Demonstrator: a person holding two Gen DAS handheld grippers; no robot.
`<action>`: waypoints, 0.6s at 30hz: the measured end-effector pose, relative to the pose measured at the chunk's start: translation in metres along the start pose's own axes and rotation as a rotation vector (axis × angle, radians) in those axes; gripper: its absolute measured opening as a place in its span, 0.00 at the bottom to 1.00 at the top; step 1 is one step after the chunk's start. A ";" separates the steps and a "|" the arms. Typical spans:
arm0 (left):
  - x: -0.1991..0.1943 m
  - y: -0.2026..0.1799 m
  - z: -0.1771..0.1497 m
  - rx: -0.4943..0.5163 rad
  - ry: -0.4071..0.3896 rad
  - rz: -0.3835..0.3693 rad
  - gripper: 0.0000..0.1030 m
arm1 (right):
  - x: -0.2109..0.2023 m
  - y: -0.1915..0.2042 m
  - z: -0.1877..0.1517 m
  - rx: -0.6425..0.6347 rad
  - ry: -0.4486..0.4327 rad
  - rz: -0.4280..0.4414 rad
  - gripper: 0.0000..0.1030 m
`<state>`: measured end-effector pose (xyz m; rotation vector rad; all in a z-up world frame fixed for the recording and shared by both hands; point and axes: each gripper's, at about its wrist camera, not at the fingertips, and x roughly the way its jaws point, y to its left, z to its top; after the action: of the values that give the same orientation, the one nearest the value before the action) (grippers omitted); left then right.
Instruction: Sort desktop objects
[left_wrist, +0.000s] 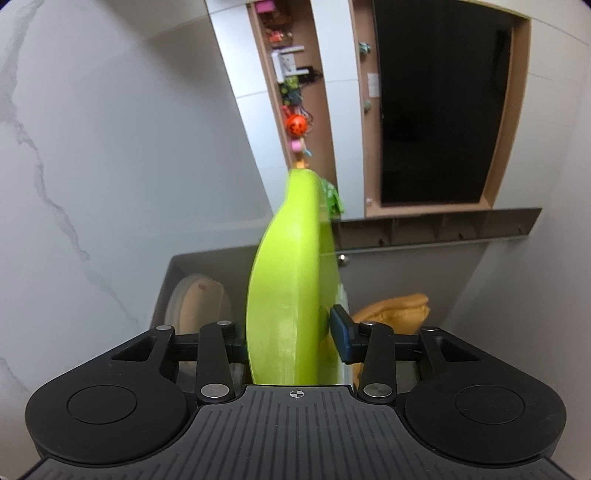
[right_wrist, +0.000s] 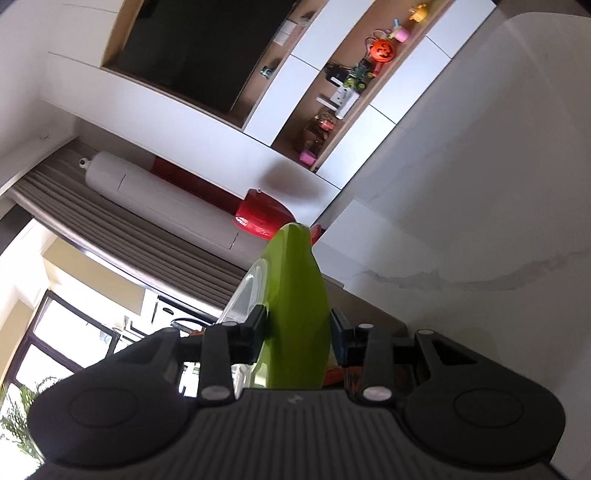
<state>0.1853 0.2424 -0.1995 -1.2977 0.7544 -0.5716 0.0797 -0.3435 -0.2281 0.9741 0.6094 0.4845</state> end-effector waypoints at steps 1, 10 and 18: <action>0.002 -0.002 0.001 0.000 0.002 -0.006 0.40 | 0.000 -0.001 -0.001 0.002 0.001 0.001 0.38; 0.023 -0.016 0.016 0.025 0.022 0.028 0.40 | 0.001 0.001 -0.007 -0.012 -0.027 -0.062 0.38; 0.033 -0.022 0.022 0.041 0.023 0.068 0.48 | -0.001 -0.003 -0.012 -0.007 -0.049 -0.064 0.38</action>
<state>0.2241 0.2275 -0.1816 -1.2246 0.7995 -0.5453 0.0710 -0.3384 -0.2349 0.9538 0.5927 0.4050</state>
